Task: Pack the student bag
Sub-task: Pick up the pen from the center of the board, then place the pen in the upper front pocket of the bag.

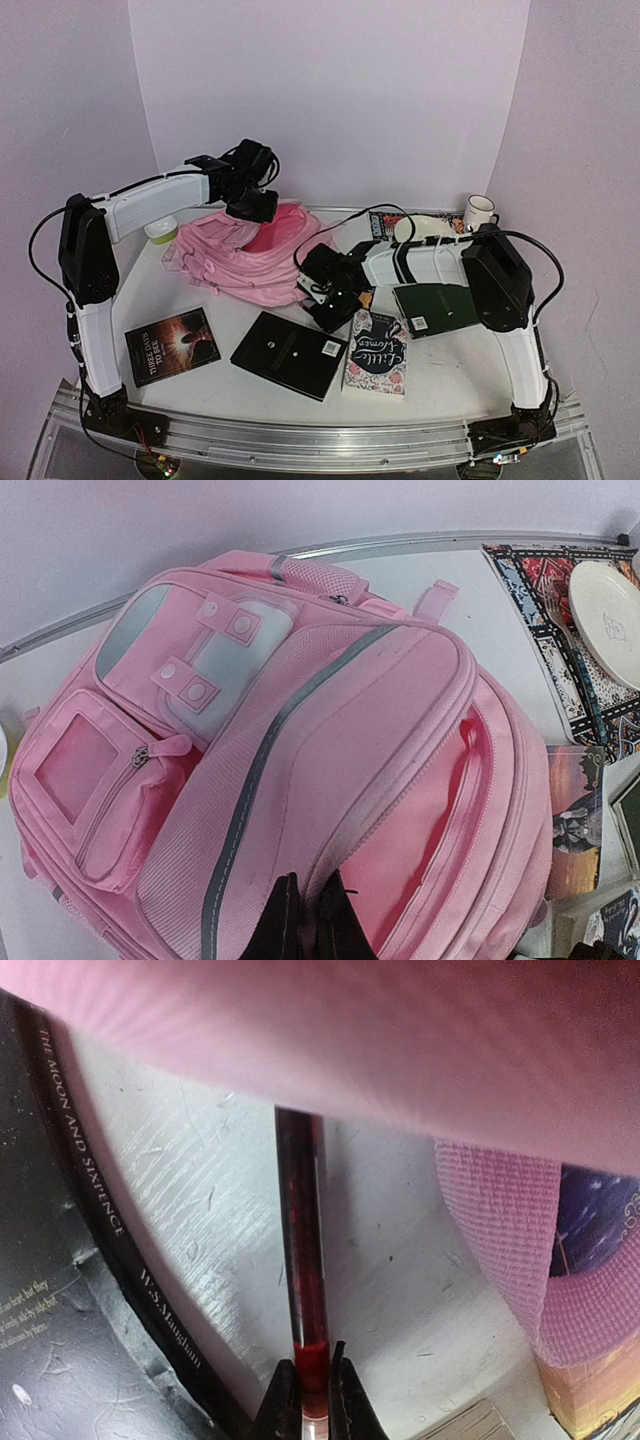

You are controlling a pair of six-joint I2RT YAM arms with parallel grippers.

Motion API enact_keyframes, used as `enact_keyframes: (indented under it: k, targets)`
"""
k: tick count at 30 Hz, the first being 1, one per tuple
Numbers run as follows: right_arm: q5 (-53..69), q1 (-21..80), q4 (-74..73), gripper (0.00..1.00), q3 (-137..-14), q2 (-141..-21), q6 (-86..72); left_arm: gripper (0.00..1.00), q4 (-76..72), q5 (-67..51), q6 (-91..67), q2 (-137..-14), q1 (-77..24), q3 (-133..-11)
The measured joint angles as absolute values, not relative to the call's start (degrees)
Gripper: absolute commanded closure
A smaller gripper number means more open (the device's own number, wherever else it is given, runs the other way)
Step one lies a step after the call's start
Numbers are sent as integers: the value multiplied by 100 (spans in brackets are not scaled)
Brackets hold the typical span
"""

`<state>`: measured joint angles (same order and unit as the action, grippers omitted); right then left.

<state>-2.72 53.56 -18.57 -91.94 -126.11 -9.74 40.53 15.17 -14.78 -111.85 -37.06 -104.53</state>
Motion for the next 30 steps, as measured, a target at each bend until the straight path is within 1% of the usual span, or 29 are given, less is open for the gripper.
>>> enact_keyframes:
  k: [7, 15, 24, 30]
  targets:
    - [-280, 5356, -2001, 100, -9202, -12377, -901, 100, 4054, 1545, -1447, -11185, -3706, -10455]
    - [-111, 5352, -2104, 100, -8725, -11144, -920, 100, 4060, 1532, -1393, -11124, -3704, -10611]
    - [642, 5352, -2134, 100, -8560, -10022, -1173, 100, 4296, 1001, -1515, -10741, -3664, -10467]
    - [929, 5352, -2029, 100, -8576, -9792, -1691, 100, 4353, 600, -1698, -10478, -3727, -10261]
